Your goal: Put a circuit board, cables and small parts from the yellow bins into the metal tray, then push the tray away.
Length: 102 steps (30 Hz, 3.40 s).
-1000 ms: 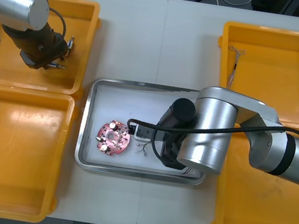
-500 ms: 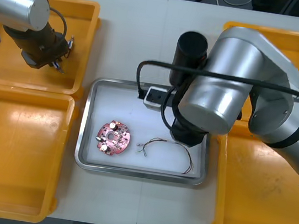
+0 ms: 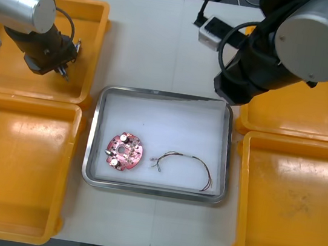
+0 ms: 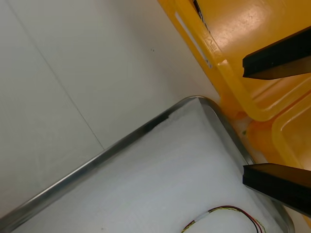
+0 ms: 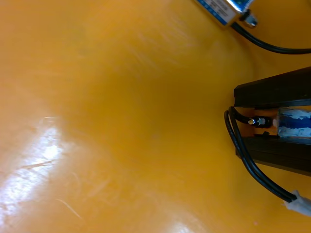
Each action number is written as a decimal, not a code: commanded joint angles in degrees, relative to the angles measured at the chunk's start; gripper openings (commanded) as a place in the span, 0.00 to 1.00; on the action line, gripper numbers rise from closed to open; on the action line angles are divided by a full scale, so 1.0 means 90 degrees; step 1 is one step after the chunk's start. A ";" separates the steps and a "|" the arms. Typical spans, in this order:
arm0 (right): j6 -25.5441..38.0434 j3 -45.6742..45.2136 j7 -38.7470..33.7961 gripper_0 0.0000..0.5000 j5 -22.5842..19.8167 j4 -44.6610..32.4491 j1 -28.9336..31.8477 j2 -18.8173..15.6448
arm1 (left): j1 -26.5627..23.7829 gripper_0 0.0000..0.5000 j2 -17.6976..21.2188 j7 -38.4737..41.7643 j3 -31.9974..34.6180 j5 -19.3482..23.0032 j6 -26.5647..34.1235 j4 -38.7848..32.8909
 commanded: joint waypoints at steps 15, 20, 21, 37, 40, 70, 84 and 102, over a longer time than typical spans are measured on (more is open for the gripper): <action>0.0017 -0.1858 -0.0448 1.00 0.1308 -0.0121 0.0749 -0.0350 | 0.0117 0.00 0.0710 -0.1166 0.1074 -0.0156 0.3117 -0.2793; 0.0017 -0.1966 -0.0546 1.00 0.1592 0.0465 0.0759 -0.0340 | 0.0342 0.00 0.0613 -0.0961 0.1064 0.0118 0.3699 -0.3994; 0.0017 -0.1975 -0.0565 1.00 0.1611 0.0543 0.0749 -0.0340 | 0.0371 0.00 0.0603 -0.0912 0.1064 0.0176 0.3699 -0.4130; -0.0340 -0.2298 -0.2313 1.00 0.2021 0.2037 0.0642 -0.0086 | 0.0713 0.00 0.0105 -0.0511 -0.0254 0.0772 0.3664 -0.6035; -0.0545 -0.2298 -0.2655 1.00 0.2031 0.2311 0.0495 -0.0018 | 0.0713 0.00 0.0036 -0.0502 -0.0577 0.0762 0.3381 -0.5976; -0.3123 -0.1985 -0.4120 1.00 0.2861 0.5065 -0.0442 0.0998 | 0.0576 0.00 -0.0413 -0.0707 -0.2461 0.0137 0.0842 -0.4238; -0.3748 -0.1878 -0.4432 1.00 0.2842 0.6139 -0.0891 0.1095 | 0.0566 1.00 -0.0432 -0.0590 -0.2374 0.0127 0.0969 -0.4375; -0.4207 -0.1956 -0.4452 1.00 0.2637 0.7565 -0.1555 0.1115 | -0.0078 1.00 -0.0462 -0.0570 -0.0772 0.0821 0.3606 -0.5283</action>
